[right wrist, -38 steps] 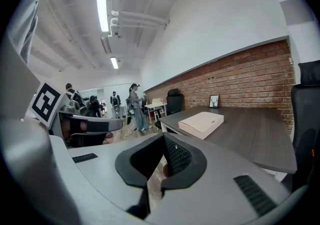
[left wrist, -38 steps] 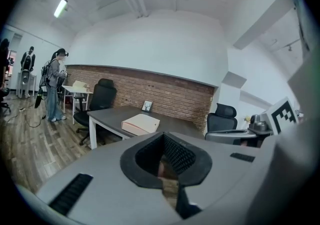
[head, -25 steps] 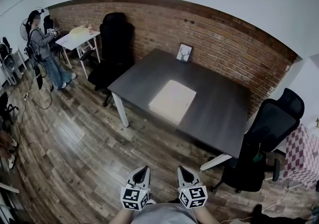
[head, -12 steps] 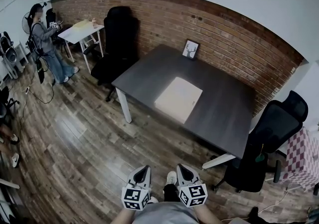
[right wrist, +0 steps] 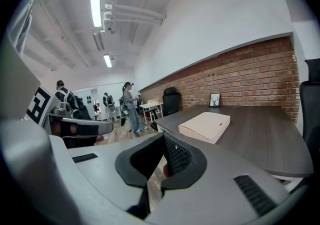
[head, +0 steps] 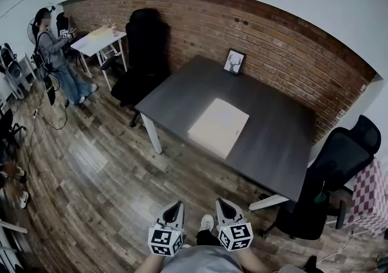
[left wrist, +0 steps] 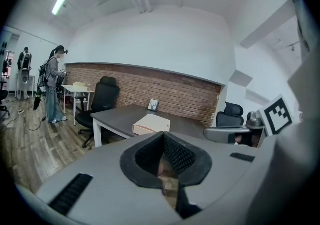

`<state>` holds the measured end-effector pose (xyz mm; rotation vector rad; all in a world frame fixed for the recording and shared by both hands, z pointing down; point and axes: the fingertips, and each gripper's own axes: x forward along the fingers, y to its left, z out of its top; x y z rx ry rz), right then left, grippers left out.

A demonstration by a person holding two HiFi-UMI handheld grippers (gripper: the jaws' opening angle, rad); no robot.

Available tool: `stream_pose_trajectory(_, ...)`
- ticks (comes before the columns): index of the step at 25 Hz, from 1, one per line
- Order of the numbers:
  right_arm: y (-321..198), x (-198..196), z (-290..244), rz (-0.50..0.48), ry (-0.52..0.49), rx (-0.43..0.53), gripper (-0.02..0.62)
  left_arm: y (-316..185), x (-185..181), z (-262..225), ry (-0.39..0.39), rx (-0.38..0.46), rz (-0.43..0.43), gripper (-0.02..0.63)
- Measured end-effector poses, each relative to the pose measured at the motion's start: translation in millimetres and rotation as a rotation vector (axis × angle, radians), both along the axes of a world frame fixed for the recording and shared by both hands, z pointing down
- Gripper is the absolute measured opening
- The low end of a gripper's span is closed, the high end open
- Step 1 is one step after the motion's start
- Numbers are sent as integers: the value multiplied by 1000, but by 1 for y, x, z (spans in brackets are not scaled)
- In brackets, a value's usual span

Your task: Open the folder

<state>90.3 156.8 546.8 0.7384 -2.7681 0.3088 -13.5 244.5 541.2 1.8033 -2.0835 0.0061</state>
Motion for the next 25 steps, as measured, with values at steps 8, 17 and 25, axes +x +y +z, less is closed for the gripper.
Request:
stream_pose_trajectory(8,-83,-17,-2,10,-13,-3,-3,-79,-20,-8,-23,-3,0,2)
stream_pose_trajectory(17,-188,-27,-10,20,-19,13,-3,-184,-29,-17,-29,7,12,2)
stream_pose_trajectory(25,-248,-35,-14,63,-21,28,-3,-243,-41,-17,-31,6,46,2)
